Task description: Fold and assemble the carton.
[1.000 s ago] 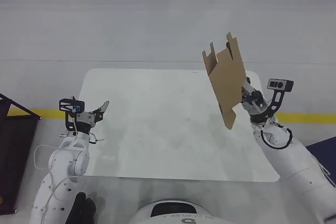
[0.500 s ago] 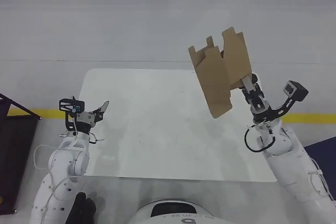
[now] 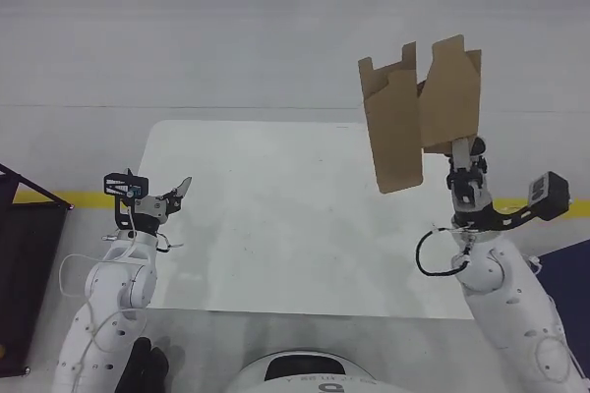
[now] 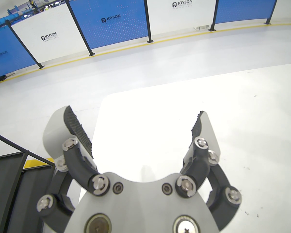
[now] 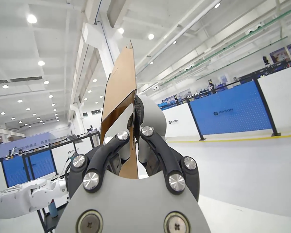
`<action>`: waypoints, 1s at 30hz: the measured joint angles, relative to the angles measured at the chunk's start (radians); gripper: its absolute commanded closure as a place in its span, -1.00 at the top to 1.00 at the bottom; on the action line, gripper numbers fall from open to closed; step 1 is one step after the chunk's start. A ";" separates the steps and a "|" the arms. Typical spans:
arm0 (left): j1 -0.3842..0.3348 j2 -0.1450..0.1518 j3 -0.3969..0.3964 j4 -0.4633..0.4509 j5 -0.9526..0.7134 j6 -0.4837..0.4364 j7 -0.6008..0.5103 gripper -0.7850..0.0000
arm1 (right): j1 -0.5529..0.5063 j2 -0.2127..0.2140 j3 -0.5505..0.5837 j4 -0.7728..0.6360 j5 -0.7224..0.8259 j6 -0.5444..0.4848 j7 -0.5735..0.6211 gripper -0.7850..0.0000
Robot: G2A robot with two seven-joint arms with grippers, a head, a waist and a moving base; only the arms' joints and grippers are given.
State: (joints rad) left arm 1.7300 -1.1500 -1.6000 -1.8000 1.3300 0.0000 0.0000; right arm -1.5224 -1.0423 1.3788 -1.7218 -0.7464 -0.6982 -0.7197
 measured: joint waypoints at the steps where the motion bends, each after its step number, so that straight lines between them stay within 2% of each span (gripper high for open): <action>1: 0.000 0.000 0.000 0.000 0.000 0.000 0.000 1.00 | -0.005 -0.002 0.003 -0.005 -0.010 0.000 -0.015 -1.00; 3: 0.000 0.000 0.000 0.000 0.000 0.000 0.000 1.00 | -0.013 -0.005 -0.003 -0.009 -0.004 -0.029 -0.028 -1.00; 5: 0.000 0.000 0.000 0.000 0.000 0.000 0.000 1.00 | -0.010 -0.004 -0.032 0.005 0.067 -0.119 0.008 -1.00; 6: 0.000 0.000 0.000 0.000 0.000 0.000 0.000 1.00 | 0.002 -0.001 -0.061 0.026 0.156 -0.204 0.060 -1.00; 8: 0.000 0.000 0.000 0.000 0.000 0.000 0.000 1.00 | 0.030 0.003 -0.135 0.033 0.337 -0.299 0.165 -1.00; 10: 0.000 0.000 0.000 0.000 0.000 0.000 0.000 1.00 | 0.032 0.004 -0.181 0.025 0.508 -0.320 0.235 -1.00; 12: 0.000 0.000 0.000 0.000 0.000 0.000 0.000 1.00 | 0.030 0.004 -0.145 0.024 0.572 -0.315 0.203 -1.00; 14: 0.000 0.000 0.000 0.000 0.000 0.000 0.000 1.00 | 0.030 0.004 -0.129 0.024 0.543 -0.314 0.164 -1.00; 18: 0.000 0.000 0.000 0.000 0.000 0.000 0.000 1.00 | 0.030 0.004 -0.131 0.024 0.369 -0.314 0.161 -1.00; 30: 0.000 0.000 0.000 0.000 0.000 0.000 0.000 1.00 | 0.030 0.004 -0.131 0.024 0.367 -0.314 0.161 -1.00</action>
State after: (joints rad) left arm 1.7300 -1.1500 -1.6000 -1.8000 1.3300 0.0000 0.0000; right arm -1.4926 -1.0384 1.2482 -1.6977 -0.3797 -1.0123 -0.5582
